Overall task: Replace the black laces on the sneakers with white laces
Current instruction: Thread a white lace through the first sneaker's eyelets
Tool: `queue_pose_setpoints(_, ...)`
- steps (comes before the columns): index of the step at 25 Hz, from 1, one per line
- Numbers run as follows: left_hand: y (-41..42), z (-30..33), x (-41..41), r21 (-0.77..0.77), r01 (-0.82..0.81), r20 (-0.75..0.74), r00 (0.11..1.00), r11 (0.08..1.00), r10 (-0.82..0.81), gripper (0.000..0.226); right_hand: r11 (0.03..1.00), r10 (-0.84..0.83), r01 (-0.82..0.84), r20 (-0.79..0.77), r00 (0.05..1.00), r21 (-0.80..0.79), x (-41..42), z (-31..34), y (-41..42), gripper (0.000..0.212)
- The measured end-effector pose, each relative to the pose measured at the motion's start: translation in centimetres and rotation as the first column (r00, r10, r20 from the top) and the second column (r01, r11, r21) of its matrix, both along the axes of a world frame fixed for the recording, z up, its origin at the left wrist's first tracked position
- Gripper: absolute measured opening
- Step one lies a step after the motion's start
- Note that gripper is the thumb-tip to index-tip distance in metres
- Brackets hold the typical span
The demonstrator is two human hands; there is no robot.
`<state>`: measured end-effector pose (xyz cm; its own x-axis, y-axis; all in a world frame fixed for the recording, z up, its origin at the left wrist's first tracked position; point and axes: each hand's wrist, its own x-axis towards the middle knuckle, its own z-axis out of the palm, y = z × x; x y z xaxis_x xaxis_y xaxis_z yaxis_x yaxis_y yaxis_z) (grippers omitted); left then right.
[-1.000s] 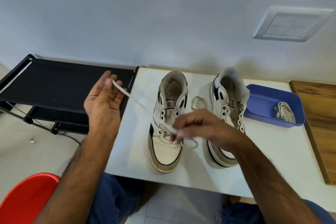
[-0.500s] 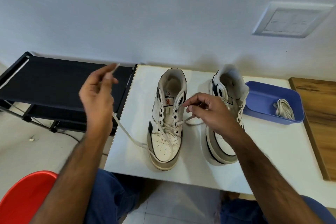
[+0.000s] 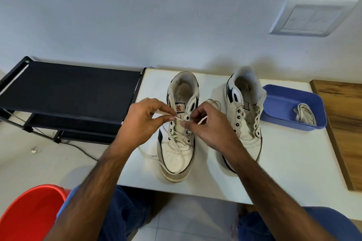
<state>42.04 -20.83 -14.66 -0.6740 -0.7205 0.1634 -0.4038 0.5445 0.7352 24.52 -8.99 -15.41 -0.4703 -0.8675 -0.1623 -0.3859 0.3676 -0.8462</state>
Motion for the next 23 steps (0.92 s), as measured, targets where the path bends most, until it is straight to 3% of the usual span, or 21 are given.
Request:
queue_pose_setpoints(3,-0.2,-0.1,0.1,0.042,-0.052,0.04,0.998,0.998,0.05,0.021,0.998,0.0,0.007,-0.119,0.993,0.059,1.2,-0.4,0.0,0.042)
queue_pose_setpoints(6,0.2,-0.2,-0.3,0.086,0.003,0.081,0.997,0.996,-0.01,0.019,0.999,0.003,0.005,-0.173,0.985,0.048,1.8,-0.7,0.1,0.033)
queue_pose_setpoints(12,1.5,-0.3,-1.1,0.175,-0.035,0.079,0.997,0.984,0.022,0.012,0.999,-0.033,0.033,-0.119,0.992,-0.003,2.2,-0.6,0.6,0.026)
queue_pose_setpoints(18,2.1,-0.6,-1.8,0.275,-0.114,0.013,0.993,0.955,0.115,0.014,0.993,-0.064,0.072,0.081,0.995,-0.092,2.1,-0.5,1.6,0.025)
queue_pose_setpoints(23,2.4,-0.7,-2.4,0.36,-0.114,-0.011,0.992,0.926,0.126,0.019,0.99,-0.066,0.075,0.077,0.995,-0.116,2.2,-1.0,1.6,0.026)
